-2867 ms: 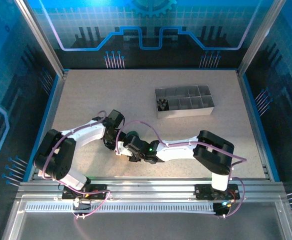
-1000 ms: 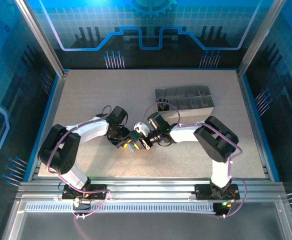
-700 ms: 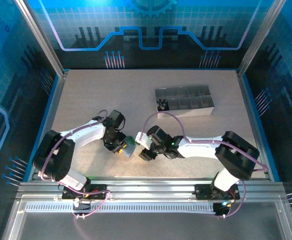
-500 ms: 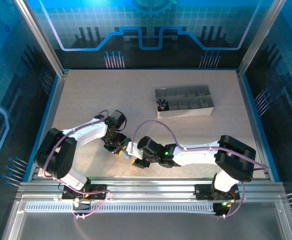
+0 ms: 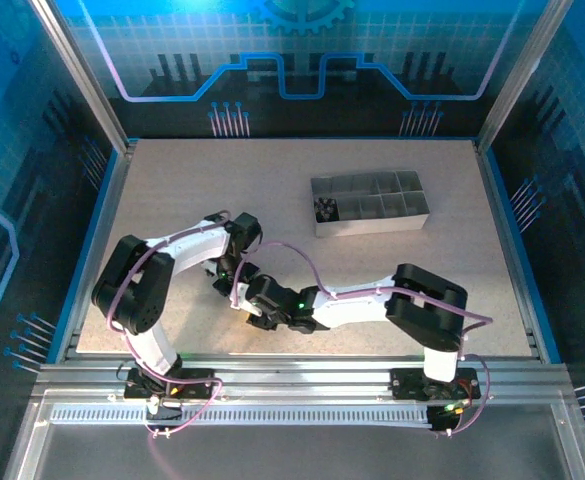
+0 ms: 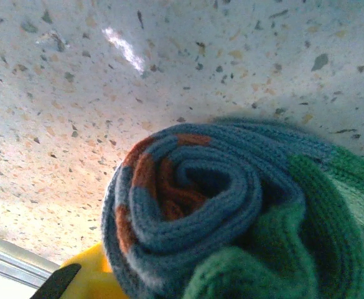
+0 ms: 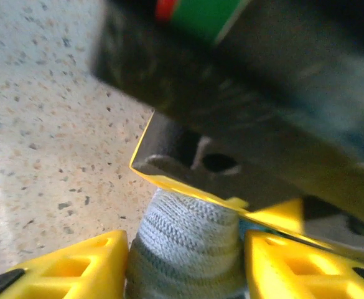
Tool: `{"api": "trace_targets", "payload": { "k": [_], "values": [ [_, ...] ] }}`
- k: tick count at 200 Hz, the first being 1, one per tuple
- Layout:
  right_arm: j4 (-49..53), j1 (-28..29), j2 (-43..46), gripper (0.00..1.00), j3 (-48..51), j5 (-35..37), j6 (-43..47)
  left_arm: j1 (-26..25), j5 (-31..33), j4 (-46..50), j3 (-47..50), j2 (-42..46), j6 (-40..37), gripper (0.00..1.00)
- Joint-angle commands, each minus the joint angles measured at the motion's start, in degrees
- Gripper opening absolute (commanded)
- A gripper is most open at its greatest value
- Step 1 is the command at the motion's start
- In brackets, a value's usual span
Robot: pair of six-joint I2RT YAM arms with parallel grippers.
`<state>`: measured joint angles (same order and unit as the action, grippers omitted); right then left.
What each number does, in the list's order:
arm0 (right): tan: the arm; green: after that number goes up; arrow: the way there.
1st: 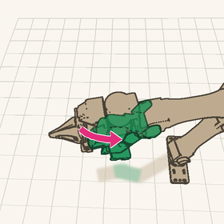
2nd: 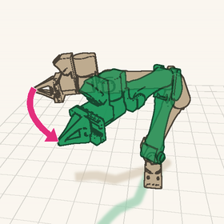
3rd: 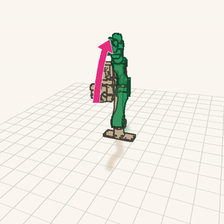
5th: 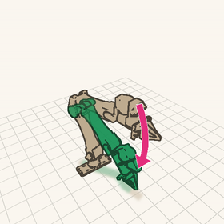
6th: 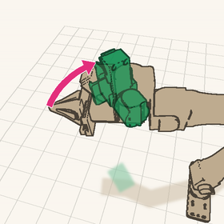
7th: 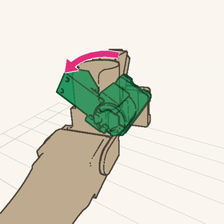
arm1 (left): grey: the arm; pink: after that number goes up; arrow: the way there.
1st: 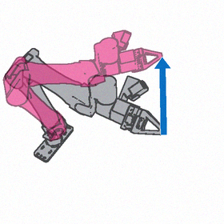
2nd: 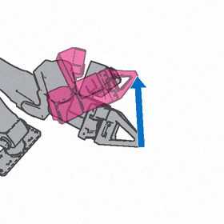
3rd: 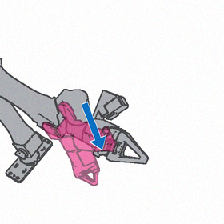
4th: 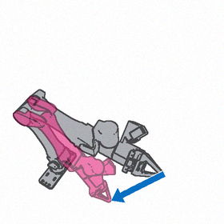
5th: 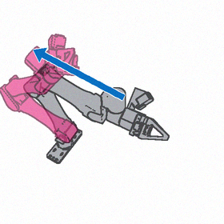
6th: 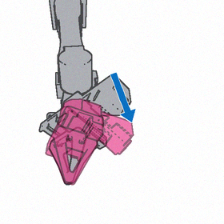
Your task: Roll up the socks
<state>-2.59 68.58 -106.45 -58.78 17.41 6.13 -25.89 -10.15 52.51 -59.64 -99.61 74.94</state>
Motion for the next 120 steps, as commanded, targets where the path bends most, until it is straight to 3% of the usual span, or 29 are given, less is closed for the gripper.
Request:
{"api": "trace_targets", "payload": {
  "k": [1,13,30,46,67,83,106,120],
  "values": [
    [4.22,-1.50,-2.62,0.44,-1.61,2.17,-2.43,-0.63,-0.77,-2.00,1.28,-2.93,-0.99,0.00],
    [5.16,-2.33,-3.27,0.35,-1.82,1.52,-3.09,-0.63,-1.25,-2.53,1.35,-2.16,-1.23,0.00],
    [6.05,-3.48,-3.92,0.13,-1.95,0.04,-3.94,-0.40,-2.08,-3.37,1.78,-0.04,-1.00,0.06],
    [6.83,-4.68,-4.08,0.00,-1.54,-2.67,-5.14,0.34,-2.82,-4.33,2.68,3.02,0.01,0.23],
    [7.92,-6.36,-4.20,0.00,-0.46,-8.07,-6.68,2.31,-2.99,-5.67,4.40,8.36,1.32,0.62],
    [8.42,-7.71,-4.54,0.00,0.71,-12.62,-7.64,4.61,-3.28,-7.13,6.19,12.17,2.25,0.80],
    [9.54,-10.18,-5.98,0.00,1.56,-19.92,-9.18,8.24,-3.95,-11.06,9.37,17.21,3.37,0.94],
    [10.23,-11.64,-6.69,0.00,1.65,-22.72,-9.87,10.02,-4.06,-12.28,10.53,19.34,3.32,0.95]
  ]
}}
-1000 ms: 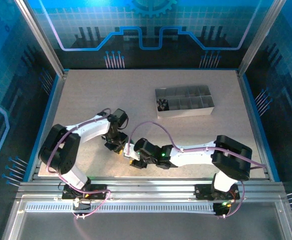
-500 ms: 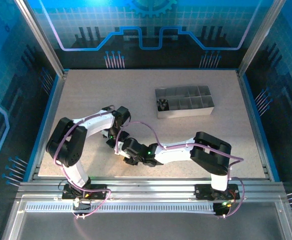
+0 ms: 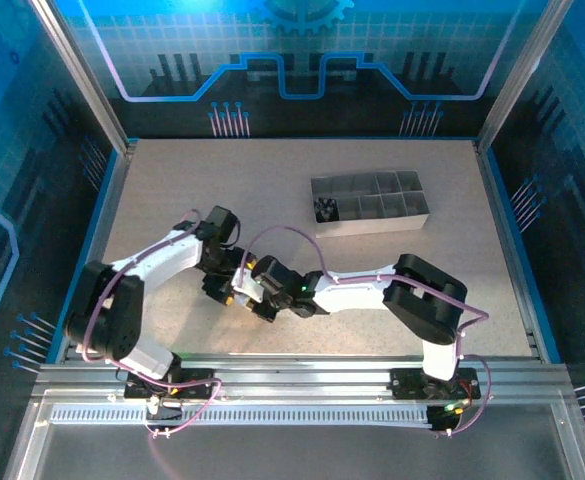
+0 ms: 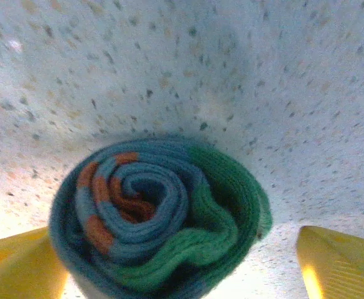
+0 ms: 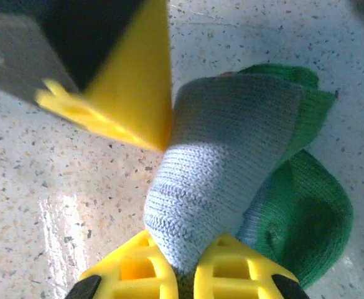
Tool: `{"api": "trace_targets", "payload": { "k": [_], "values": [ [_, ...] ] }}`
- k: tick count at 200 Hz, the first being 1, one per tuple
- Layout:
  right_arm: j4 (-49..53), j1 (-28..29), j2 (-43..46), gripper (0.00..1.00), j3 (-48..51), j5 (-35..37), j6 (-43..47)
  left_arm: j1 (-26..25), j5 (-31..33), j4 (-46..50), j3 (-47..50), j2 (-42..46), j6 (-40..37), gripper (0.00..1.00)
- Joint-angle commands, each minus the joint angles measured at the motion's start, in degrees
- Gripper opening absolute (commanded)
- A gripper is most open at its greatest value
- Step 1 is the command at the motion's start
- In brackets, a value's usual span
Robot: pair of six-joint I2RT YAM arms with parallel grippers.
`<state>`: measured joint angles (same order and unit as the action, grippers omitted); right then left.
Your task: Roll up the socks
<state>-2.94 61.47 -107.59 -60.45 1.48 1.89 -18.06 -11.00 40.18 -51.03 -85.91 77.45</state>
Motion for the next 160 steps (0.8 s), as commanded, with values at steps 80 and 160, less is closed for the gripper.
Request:
{"api": "trace_targets", "payload": {
  "k": [80,160],
  "values": [
    [14.30,-12.68,-10.63,0.00,0.42,-20.75,-10.85,2.87,-5.62,-4.22,8.25,11.55,-1.34,0.78],
    [19.02,-16.74,-13.67,0.00,-5.25,-29.45,-13.52,-2.76,0.15,-7.10,7.29,-0.24,-4.52,0.65]
  ]
}}
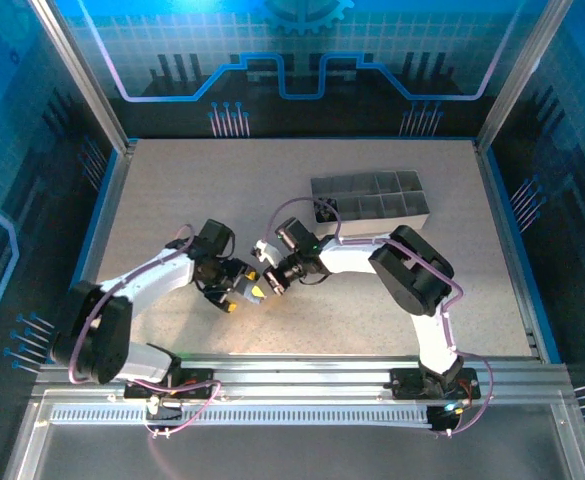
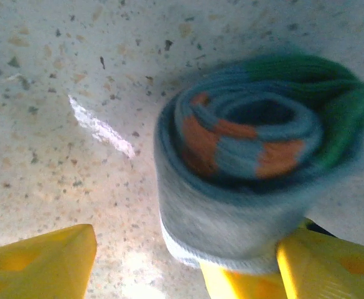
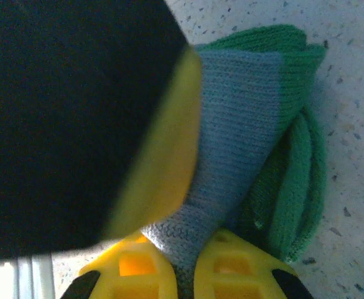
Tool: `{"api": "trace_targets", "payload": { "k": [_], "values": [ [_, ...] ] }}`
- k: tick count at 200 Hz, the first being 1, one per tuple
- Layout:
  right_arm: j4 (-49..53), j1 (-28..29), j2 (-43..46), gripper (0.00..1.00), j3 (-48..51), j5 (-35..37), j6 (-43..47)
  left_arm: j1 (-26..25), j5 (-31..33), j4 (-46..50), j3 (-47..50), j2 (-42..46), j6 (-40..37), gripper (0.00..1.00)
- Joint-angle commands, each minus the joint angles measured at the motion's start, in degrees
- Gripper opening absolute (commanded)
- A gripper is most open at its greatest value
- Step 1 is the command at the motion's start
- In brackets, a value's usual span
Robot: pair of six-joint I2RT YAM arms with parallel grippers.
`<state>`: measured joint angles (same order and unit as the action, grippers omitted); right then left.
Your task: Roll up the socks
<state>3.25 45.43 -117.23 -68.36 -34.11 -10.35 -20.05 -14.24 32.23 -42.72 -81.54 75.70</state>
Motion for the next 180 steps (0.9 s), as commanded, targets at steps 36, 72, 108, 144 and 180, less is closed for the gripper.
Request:
{"api": "trace_targets", "payload": {
  "k": [36,72,108,144,180],
  "values": [
    [4.52,-0.68,5.65,0.40,8.09,10.09,-1.40,-0.51,6.32,3.83,-0.19,-10.19,-3.24,0.31],
    [-0.53,-1.40,11.43,0.61,12.61,11.54,-3.01,-0.33,7.12,6.67,-1.92,-10.39,-3.36,0.27],
    [-1.32,-1.14,8.26,0.71,11.22,5.63,-4.07,0.71,5.57,7.44,-3.34,-11.51,-4.13,0.26],
    [-1.84,-0.31,5.00,0.72,6.82,2.07,-6.75,1.41,3.69,6.23,-4.25,-13.59,-5.42,0.26],
    [1.77,1.68,2.50,0.70,2.52,3.09,-6.09,2.33,2.78,5.01,-4.35,-14.79,-5.90,0.25]
  ]
}}
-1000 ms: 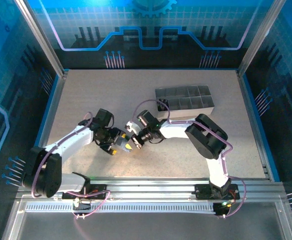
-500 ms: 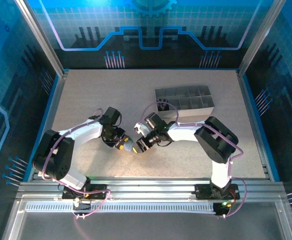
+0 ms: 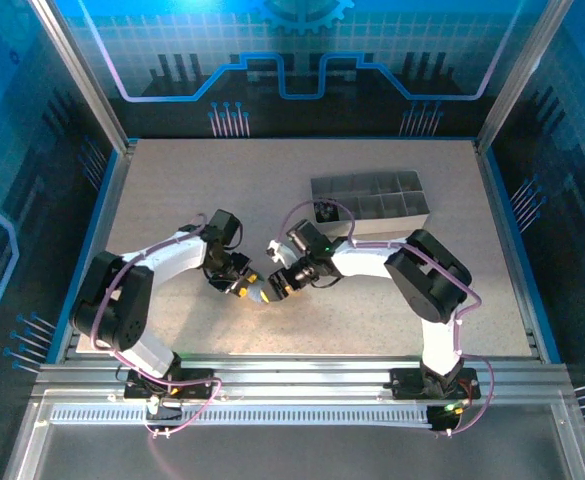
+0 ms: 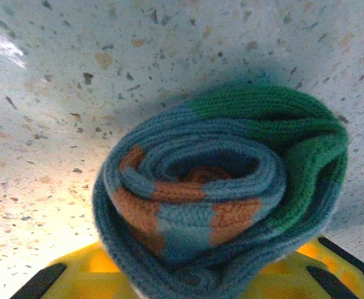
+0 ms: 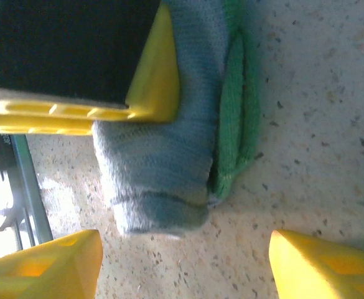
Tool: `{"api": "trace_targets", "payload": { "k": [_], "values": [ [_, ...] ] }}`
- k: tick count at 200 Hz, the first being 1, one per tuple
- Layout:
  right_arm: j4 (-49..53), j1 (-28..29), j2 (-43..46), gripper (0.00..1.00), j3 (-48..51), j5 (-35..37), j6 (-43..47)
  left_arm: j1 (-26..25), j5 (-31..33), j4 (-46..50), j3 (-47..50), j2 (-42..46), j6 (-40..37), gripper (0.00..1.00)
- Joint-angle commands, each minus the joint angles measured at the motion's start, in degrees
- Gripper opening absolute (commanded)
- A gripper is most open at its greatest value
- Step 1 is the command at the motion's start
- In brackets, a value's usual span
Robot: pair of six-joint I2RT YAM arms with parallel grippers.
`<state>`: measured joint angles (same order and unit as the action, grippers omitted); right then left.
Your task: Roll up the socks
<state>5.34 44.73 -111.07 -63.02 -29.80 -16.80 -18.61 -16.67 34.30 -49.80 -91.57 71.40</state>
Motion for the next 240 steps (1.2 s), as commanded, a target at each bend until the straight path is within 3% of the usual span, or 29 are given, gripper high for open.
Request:
{"api": "trace_targets", "payload": {
  "k": [1,28,118,164,184,221,240],
  "values": [
    [-0.16,2.47,-3.69,0.70,-2.90,-1.13,0.36,0.92,5.18,2.91,2.71,-4.80,-1.60,0.26],
    [1.50,2.96,-5.71,0.69,-4.96,2.08,-0.28,1.47,4.61,2.59,2.25,-4.97,-2.12,0.26],
    [3.71,5.98,-12.58,0.56,-13.34,0.31,-1.93,3.30,1.40,-1.58,3.04,-7.38,-3.02,0.26],
    [3.32,6.21,-12.64,0.24,-14.79,1.67,-3.32,4.32,-0.38,-2.58,2.34,-7.89,-3.25,0.32],
    [4.40,6.22,-12.27,0.00,-16.08,3.22,-6.23,4.96,-0.89,-2.49,1.56,-6.81,-3.28,0.45],
    [4.15,5.30,-9.99,0.00,-13.94,4.92,-14.86,6.49,1.24,1.34,-2.07,-0.94,-2.17,0.83],
    [2.39,4.45,-7.14,0.00,-11.04,5.66,-19.43,7.33,4.28,4.62,-4.70,3.15,-0.93,0.97]
  ]
}}
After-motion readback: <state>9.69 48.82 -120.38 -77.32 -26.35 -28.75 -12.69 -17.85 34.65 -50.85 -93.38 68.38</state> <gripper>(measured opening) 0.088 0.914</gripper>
